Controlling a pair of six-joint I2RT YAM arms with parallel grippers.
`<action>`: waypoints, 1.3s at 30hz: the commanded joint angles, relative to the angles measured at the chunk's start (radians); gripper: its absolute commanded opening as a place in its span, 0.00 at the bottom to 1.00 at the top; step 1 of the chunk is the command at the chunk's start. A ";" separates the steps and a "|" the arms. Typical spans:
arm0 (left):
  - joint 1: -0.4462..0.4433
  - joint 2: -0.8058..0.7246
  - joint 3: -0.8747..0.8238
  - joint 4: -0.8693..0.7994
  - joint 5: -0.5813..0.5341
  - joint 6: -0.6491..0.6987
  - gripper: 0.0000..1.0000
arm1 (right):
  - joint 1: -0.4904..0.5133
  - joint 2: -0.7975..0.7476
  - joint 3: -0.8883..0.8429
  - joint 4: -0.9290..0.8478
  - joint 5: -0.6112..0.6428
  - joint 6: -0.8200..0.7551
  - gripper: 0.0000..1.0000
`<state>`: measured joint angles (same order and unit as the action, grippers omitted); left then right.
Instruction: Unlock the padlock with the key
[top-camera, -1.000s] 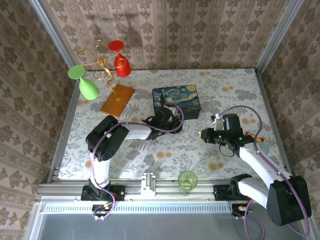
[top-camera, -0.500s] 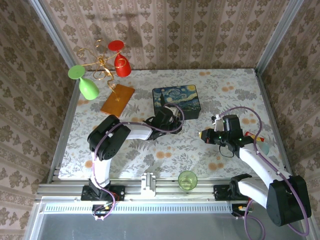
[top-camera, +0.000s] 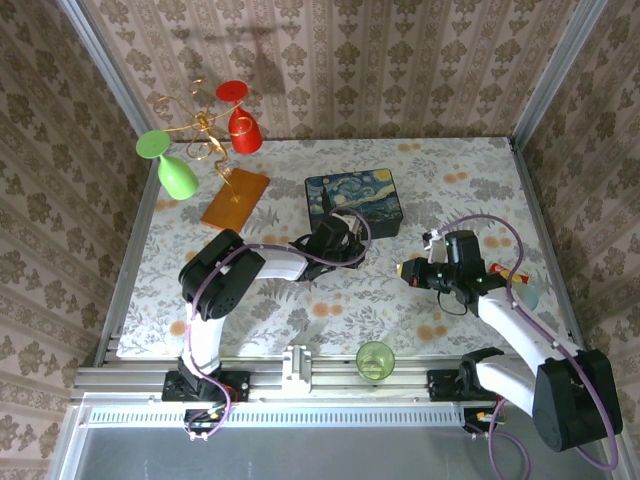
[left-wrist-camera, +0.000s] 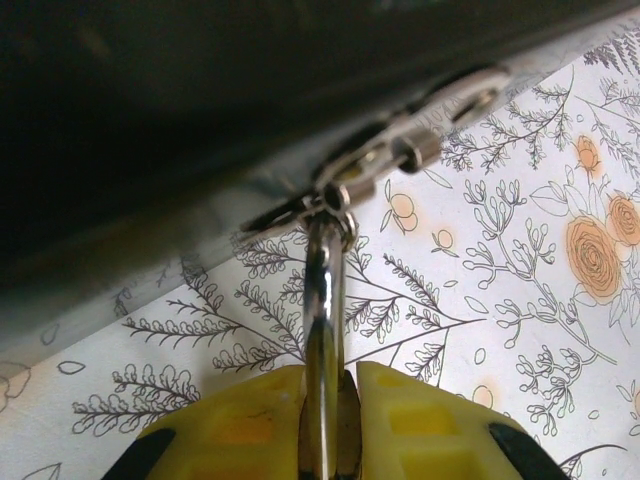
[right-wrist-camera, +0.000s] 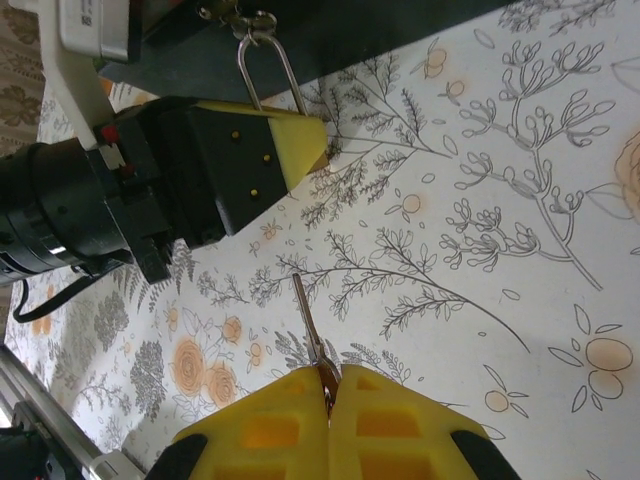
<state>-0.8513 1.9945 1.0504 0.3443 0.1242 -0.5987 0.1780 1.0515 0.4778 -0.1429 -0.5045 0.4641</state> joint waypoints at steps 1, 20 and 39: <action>0.005 -0.011 0.015 0.012 -0.001 -0.047 0.06 | -0.005 0.057 -0.023 0.096 -0.074 0.049 0.00; 0.026 -0.072 -0.135 0.363 0.022 -0.387 0.00 | -0.002 0.470 -0.065 0.624 -0.265 0.337 0.00; 0.006 -0.098 -0.196 0.564 -0.058 -0.566 0.00 | 0.010 0.770 -0.061 1.179 -0.412 0.591 0.00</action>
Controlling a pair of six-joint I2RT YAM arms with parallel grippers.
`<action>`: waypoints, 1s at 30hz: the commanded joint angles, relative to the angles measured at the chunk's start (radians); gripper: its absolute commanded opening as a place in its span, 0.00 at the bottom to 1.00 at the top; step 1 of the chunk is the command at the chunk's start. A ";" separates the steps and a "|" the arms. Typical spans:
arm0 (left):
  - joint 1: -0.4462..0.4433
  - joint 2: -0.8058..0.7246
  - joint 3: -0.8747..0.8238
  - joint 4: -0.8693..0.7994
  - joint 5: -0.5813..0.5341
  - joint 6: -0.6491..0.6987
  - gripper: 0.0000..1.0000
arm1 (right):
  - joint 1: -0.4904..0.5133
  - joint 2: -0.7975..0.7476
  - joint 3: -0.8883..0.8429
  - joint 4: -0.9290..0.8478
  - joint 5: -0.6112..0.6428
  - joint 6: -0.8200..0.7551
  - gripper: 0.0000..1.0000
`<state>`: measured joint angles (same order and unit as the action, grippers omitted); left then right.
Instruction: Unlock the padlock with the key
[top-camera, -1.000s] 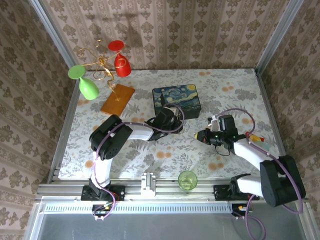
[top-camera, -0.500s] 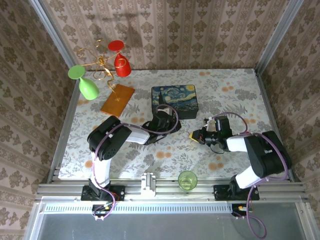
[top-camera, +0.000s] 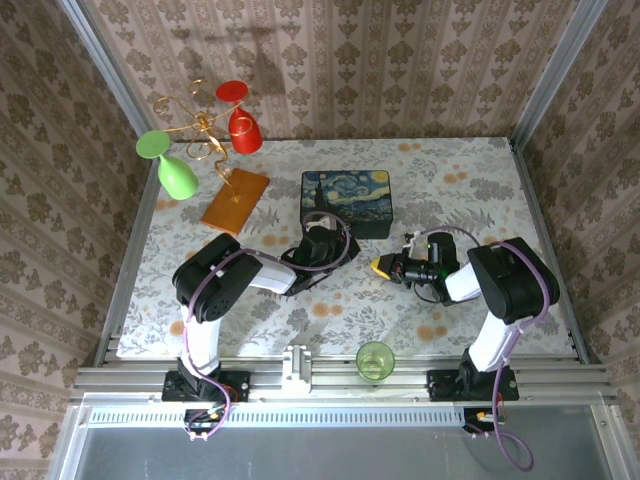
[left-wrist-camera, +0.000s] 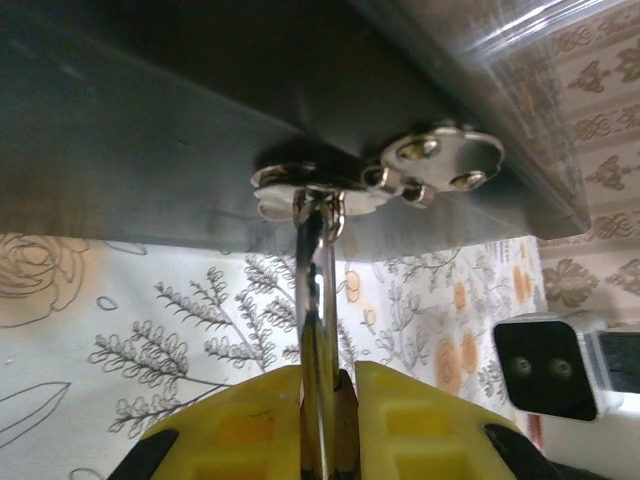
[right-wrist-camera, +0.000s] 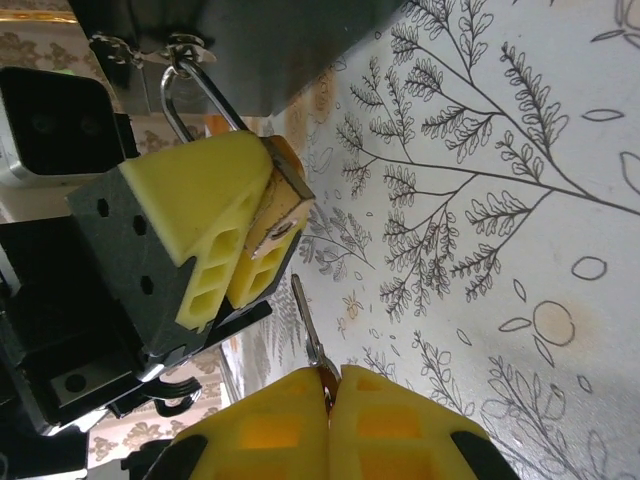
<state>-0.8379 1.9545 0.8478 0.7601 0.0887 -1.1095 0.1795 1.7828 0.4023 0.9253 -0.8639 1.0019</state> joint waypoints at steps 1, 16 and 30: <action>-0.009 -0.057 0.009 0.154 -0.019 -0.063 0.00 | 0.010 0.055 0.013 0.154 -0.057 0.073 0.00; -0.008 -0.034 0.006 0.199 -0.010 -0.098 0.00 | 0.029 0.133 0.019 0.379 -0.095 0.183 0.00; -0.005 -0.005 -0.024 0.271 0.004 -0.133 0.00 | 0.019 0.139 0.035 0.381 -0.101 0.194 0.00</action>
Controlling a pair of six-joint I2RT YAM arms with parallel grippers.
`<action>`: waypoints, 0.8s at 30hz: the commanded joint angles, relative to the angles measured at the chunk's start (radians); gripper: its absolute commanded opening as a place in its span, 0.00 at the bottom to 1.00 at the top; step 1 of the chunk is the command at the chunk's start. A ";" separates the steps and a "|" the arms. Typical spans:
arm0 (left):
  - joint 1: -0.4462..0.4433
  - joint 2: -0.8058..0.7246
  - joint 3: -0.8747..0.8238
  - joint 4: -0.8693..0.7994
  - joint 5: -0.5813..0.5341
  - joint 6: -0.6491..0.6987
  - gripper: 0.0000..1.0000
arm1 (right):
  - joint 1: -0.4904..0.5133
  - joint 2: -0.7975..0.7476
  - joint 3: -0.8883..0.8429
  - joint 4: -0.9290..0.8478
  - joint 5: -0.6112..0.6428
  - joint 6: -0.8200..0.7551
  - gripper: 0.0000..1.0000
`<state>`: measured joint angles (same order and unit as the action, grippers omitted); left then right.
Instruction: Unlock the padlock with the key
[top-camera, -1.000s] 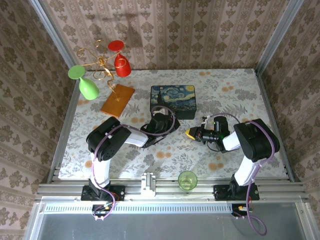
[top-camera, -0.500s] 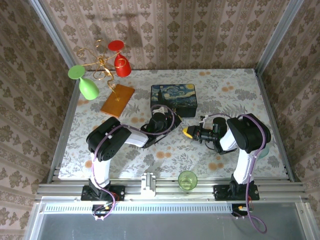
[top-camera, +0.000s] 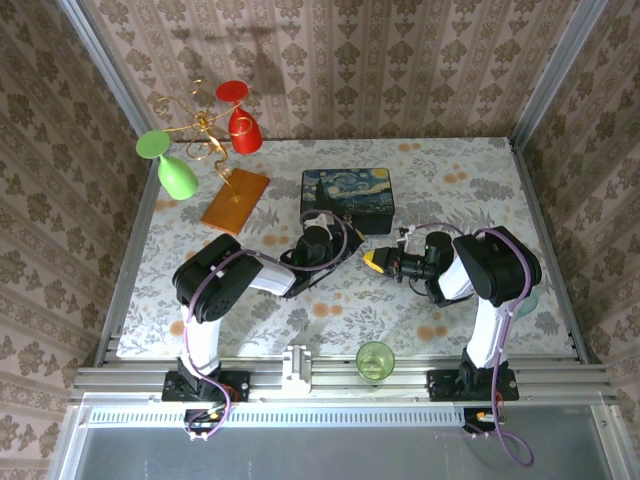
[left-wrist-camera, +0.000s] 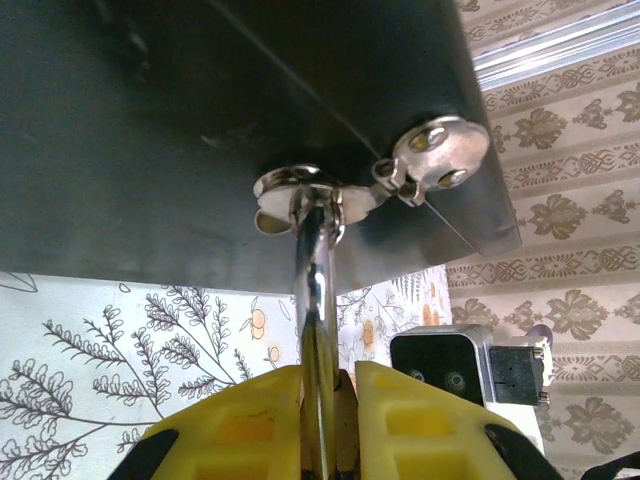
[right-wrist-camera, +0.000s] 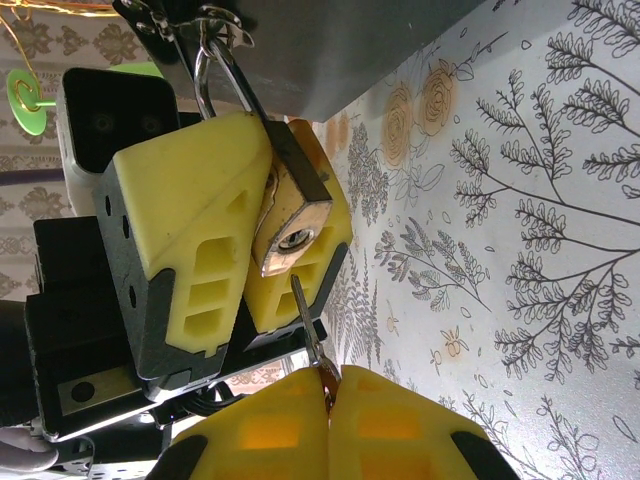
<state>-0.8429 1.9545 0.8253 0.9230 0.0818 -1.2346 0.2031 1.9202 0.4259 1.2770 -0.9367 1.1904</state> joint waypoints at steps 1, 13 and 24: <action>-0.002 -0.008 -0.003 0.103 0.008 -0.001 0.00 | -0.006 0.003 0.013 0.029 -0.027 0.008 0.00; 0.008 0.031 -0.022 0.189 0.018 -0.050 0.00 | -0.030 -0.010 0.016 0.030 -0.032 0.022 0.00; 0.011 0.004 -0.040 0.192 0.013 -0.035 0.00 | -0.045 -0.013 0.029 0.019 -0.041 0.023 0.00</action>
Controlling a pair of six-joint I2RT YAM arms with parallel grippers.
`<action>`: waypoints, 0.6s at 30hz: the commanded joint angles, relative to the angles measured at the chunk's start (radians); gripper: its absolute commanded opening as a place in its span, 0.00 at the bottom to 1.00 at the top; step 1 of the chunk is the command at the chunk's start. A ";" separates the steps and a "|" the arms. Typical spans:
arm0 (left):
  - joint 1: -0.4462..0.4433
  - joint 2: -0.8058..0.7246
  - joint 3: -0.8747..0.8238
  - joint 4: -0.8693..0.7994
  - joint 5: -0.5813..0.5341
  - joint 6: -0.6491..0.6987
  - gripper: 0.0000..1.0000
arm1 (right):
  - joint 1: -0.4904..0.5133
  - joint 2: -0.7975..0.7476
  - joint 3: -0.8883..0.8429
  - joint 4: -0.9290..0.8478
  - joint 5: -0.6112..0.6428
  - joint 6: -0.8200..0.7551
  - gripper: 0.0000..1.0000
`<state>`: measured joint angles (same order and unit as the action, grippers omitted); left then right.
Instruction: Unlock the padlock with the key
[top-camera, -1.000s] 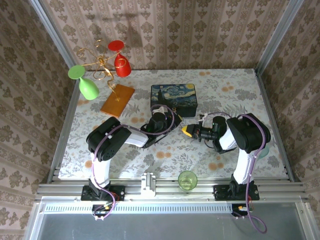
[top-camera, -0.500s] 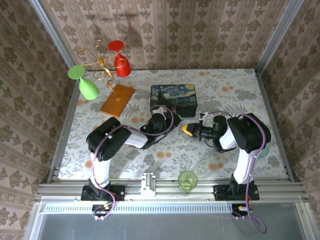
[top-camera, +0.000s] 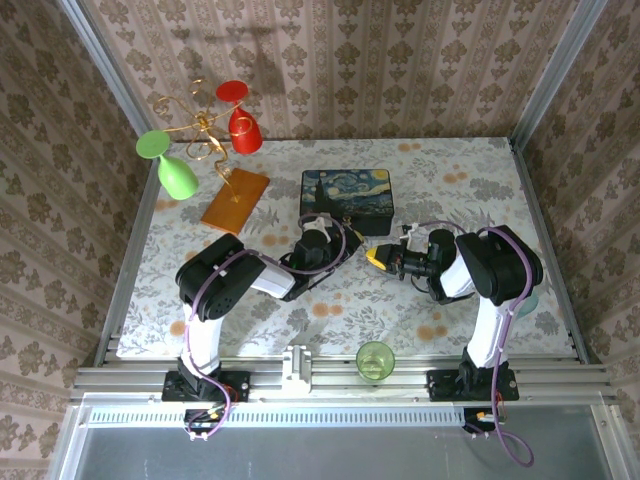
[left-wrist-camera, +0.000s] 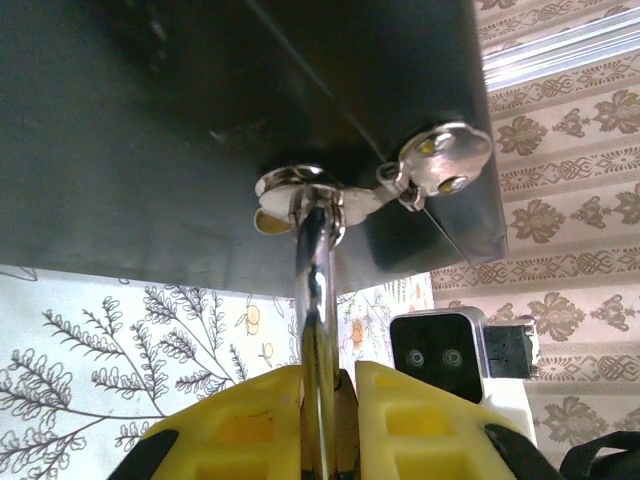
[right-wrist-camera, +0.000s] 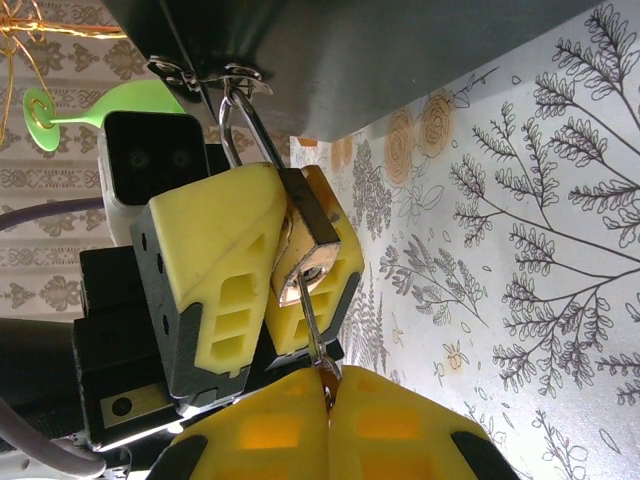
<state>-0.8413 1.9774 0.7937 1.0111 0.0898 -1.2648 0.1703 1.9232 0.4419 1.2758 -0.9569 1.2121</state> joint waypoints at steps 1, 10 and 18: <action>0.010 -0.018 -0.008 0.111 0.005 -0.012 0.00 | -0.011 -0.008 0.020 0.019 -0.025 0.002 0.00; 0.003 -0.037 0.005 0.066 0.001 0.009 0.00 | -0.005 0.011 0.026 0.022 -0.046 -0.003 0.00; 0.007 -0.048 0.025 0.027 0.005 0.025 0.00 | -0.002 0.037 0.012 0.019 -0.049 -0.023 0.00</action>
<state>-0.8368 1.9770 0.7898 1.0153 0.0929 -1.2640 0.1642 1.9434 0.4610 1.2770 -0.9775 1.2083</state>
